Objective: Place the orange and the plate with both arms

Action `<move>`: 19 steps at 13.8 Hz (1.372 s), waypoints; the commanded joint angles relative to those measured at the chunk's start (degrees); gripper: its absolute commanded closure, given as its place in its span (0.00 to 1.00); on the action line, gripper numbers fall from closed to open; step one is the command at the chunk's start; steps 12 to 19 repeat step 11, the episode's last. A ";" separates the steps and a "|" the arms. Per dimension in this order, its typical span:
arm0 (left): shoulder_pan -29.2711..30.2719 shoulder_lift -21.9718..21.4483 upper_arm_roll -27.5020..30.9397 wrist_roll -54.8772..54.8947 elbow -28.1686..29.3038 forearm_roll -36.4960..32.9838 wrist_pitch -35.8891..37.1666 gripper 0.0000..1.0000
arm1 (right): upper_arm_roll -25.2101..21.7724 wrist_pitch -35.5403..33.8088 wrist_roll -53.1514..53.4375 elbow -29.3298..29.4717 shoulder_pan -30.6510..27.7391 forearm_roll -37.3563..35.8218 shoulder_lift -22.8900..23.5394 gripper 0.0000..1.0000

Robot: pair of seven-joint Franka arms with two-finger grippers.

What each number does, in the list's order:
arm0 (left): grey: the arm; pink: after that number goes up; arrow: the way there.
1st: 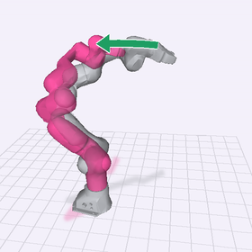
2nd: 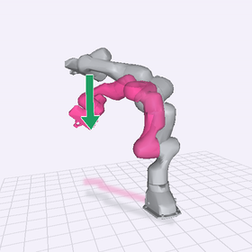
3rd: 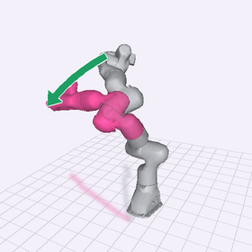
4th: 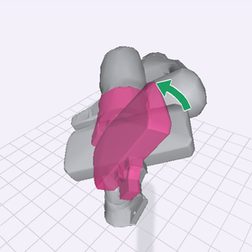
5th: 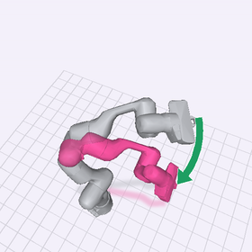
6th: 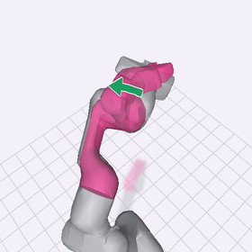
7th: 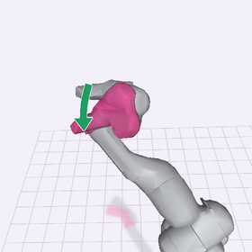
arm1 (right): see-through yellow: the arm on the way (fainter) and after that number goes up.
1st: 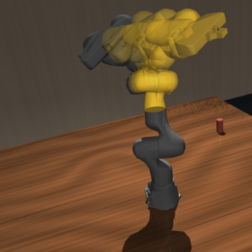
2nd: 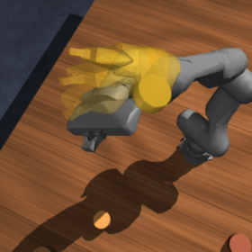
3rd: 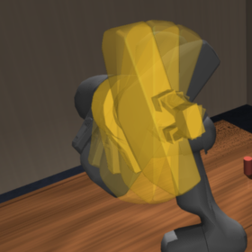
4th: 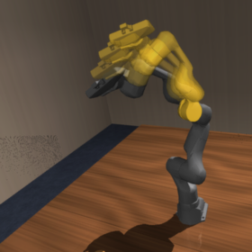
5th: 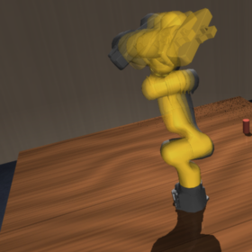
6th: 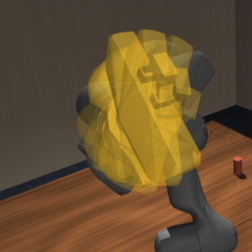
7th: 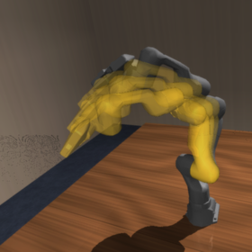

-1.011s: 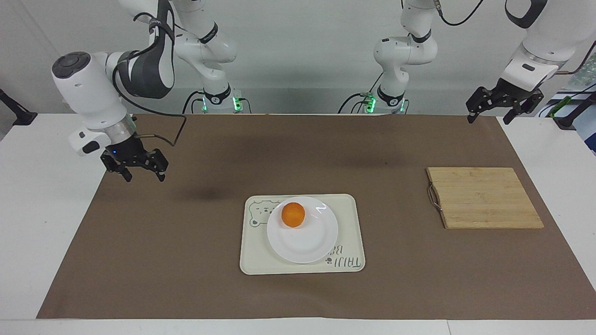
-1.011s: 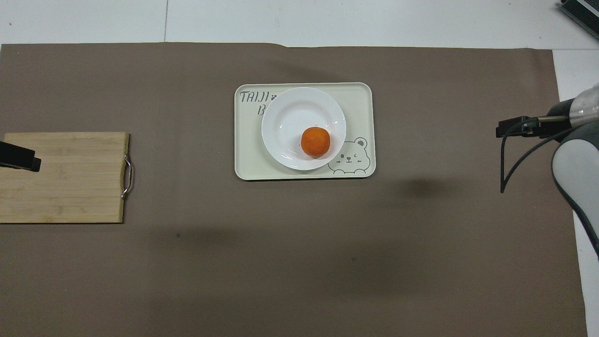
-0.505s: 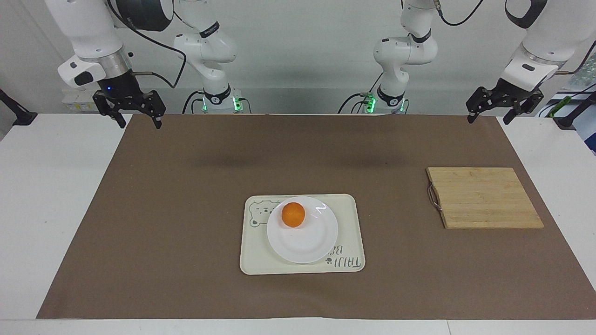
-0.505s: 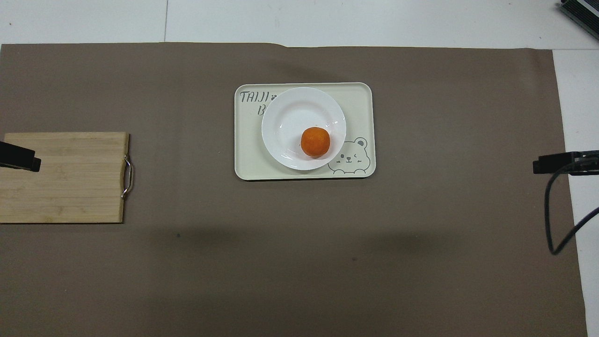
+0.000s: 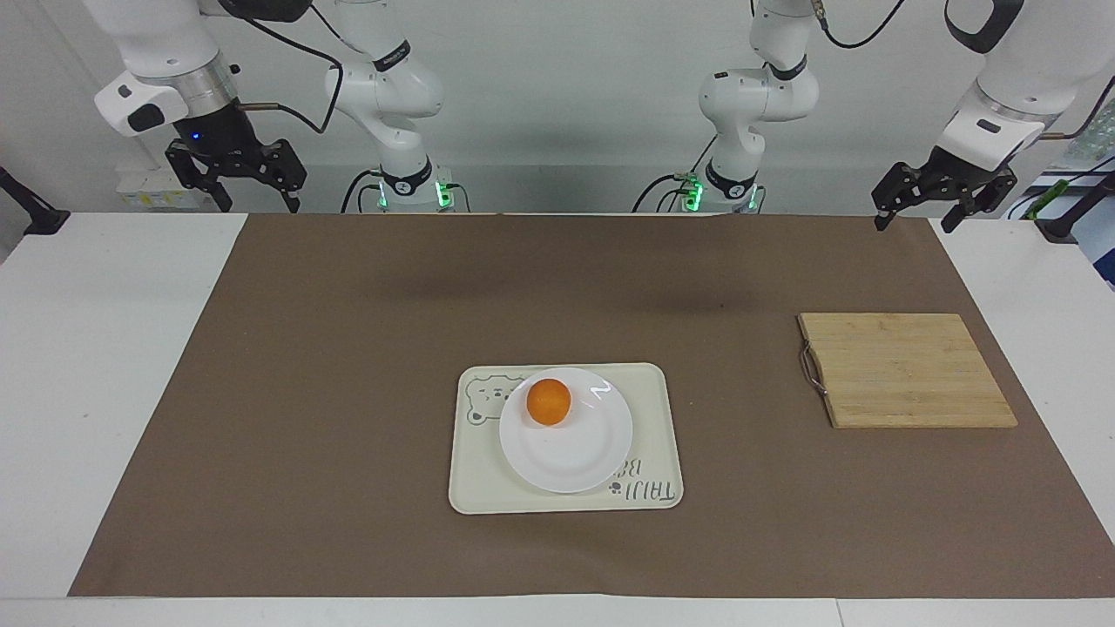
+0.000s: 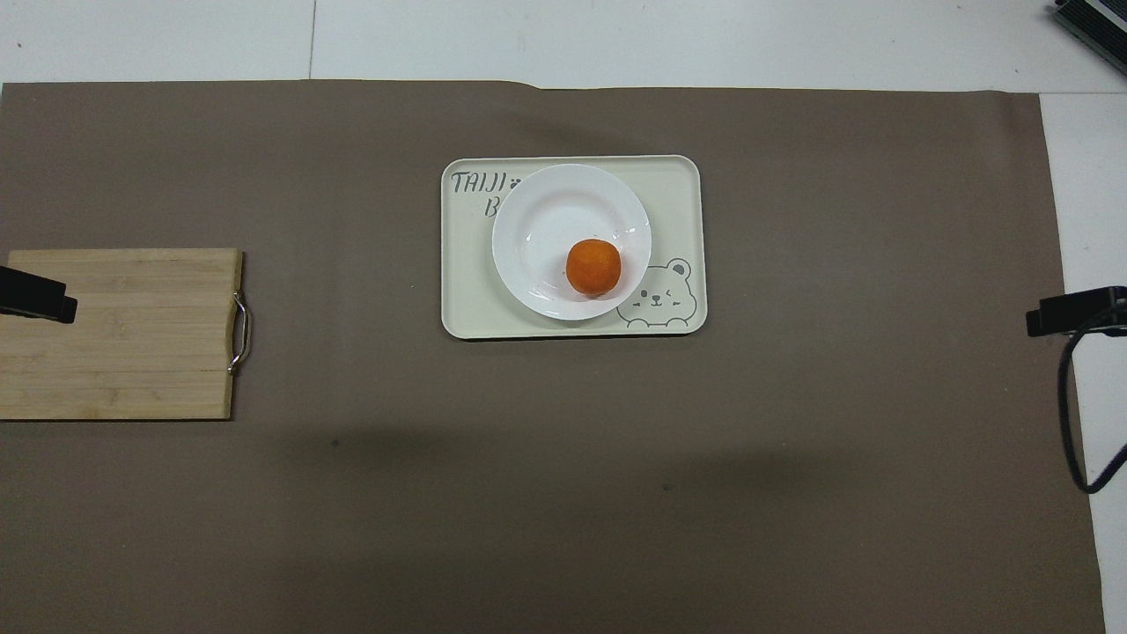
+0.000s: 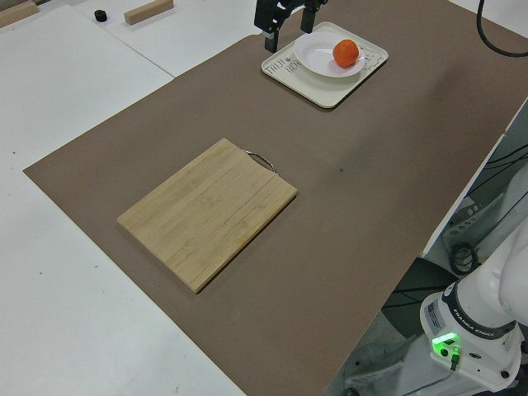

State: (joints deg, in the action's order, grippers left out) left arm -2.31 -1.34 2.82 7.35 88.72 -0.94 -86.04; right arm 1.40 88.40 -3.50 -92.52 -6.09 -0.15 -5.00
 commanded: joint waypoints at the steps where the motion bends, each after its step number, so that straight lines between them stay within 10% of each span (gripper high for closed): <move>1: -0.24 -0.68 0.17 -0.58 0.40 -0.73 -0.54 0.00 | 0.27 -0.16 1.83 0.85 0.20 -0.29 0.87 0.00; 19: -0.24 -0.68 0.17 -0.58 0.49 -0.73 -0.54 0.00 | 0.71 -0.60 1.66 0.85 0.20 -0.29 0.78 0.00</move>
